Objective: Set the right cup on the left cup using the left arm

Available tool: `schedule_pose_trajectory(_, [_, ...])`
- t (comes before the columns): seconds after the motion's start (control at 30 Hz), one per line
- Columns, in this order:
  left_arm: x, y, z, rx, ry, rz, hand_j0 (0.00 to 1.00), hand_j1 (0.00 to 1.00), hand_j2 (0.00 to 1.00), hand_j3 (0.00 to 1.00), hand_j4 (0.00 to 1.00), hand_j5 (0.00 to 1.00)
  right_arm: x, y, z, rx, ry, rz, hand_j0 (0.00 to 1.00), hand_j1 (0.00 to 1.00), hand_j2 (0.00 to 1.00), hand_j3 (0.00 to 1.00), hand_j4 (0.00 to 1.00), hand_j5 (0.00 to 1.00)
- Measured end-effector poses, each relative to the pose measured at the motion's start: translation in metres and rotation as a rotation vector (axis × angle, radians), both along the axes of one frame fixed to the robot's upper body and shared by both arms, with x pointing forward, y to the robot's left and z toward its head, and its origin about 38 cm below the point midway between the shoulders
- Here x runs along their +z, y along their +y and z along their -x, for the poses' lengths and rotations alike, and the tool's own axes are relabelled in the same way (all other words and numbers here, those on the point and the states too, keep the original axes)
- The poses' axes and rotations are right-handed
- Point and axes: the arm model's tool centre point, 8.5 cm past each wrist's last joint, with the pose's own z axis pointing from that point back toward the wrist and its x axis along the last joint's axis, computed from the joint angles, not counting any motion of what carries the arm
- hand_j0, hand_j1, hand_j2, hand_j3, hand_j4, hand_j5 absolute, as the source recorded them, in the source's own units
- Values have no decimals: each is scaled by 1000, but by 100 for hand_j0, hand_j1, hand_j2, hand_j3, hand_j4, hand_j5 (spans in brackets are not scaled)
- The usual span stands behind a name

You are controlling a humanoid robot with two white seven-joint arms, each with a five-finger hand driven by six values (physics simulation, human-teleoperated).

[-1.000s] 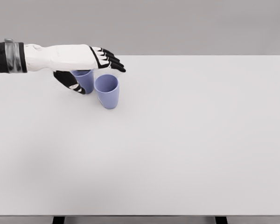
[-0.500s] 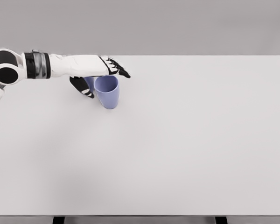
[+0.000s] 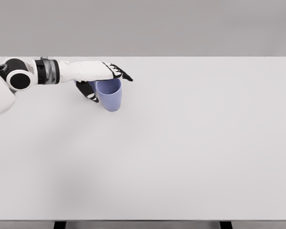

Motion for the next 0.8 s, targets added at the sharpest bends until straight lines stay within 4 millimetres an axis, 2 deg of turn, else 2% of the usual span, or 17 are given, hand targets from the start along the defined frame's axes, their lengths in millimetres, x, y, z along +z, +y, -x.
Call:
schedule_pose_trajectory(0.47, [-12,0,-3,21,-28,-16,100,100,100,100,100,100,0,0,0,0,0,0,100,100,100,100,100,100])
schedule_pose_trajectory(0.53, [-13,0,-3,22,-28,-17,91,91,91,91,91,91,0,0,0,0,0,0,100,100,100,100,100,100])
schedule_pose_trajectory(0.6, [-14,0,-3,22,-27,-15,72,72,72,72,72,72,0,0,0,0,0,0,100,100,100,100,100,100])
schedule_pose_trajectory(0.63, [-15,0,-3,24,-29,-9,58,58,58,58,58,58,0,0,0,0,0,0,100,100,100,100,100,100])
schedule_pose_trajectory(0.7, [-14,1,-3,28,-35,3,53,53,53,53,53,53,0,0,0,0,0,0,100,100,100,100,100,100])
schedule_pose_trajectory(0.8, [-13,2,-3,33,-37,17,53,53,53,53,53,53,0,0,0,0,0,0,100,100,100,100,100,100])
